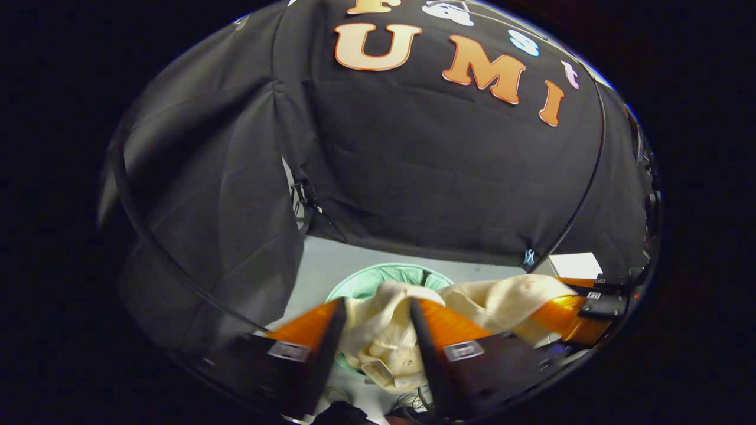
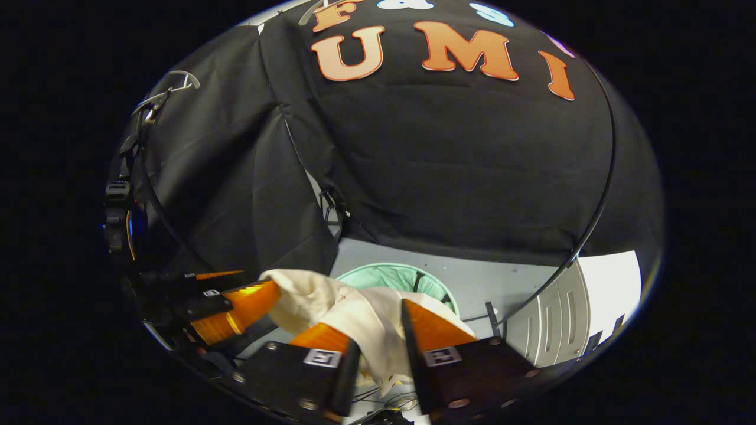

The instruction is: Grasp the clothes on the hanger with both hands and then place them into the laundry hamper below.

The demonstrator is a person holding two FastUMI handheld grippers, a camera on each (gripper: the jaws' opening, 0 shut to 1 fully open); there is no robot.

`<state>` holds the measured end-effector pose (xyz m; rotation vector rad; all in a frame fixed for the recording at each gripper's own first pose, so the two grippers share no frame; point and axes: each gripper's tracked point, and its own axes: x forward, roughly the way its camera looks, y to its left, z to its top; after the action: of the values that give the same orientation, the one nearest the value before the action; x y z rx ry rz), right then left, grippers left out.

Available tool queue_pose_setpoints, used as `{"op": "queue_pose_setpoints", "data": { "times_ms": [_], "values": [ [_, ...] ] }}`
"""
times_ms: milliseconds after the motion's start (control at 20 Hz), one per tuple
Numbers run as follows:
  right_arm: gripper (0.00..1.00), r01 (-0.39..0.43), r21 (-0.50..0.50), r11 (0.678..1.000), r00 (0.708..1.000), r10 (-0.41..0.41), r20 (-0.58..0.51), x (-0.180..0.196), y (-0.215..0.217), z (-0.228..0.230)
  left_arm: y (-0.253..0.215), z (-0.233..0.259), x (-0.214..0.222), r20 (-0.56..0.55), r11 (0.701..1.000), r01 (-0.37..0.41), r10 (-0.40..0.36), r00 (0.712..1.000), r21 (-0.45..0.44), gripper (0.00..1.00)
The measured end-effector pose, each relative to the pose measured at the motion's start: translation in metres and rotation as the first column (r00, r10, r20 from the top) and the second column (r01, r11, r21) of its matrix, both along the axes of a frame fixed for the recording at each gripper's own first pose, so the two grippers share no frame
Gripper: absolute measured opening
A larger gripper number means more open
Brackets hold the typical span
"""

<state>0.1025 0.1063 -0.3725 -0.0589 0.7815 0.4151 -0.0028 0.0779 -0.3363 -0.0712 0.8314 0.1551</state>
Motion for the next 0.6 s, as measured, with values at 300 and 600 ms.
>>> {"op": "queue_pose_setpoints", "data": {
  "times_ms": [300,600],
  "values": [
    [0.95,0.0,-0.006,1.0,0.999,-0.001,-0.046,-0.019,-0.001,-0.019,0.009,0.011,-0.008,0.018,1.0,0.001,-0.001,1.0,0.03,0.98],
    [0.94,0.038,0.005,0.999,0.998,-0.038,-0.044,-0.028,-0.014,-0.014,0.011,0.025,-0.014,0.043,0.999,-0.001,-0.001,0.999,0.037,0.98]
  ]
}}
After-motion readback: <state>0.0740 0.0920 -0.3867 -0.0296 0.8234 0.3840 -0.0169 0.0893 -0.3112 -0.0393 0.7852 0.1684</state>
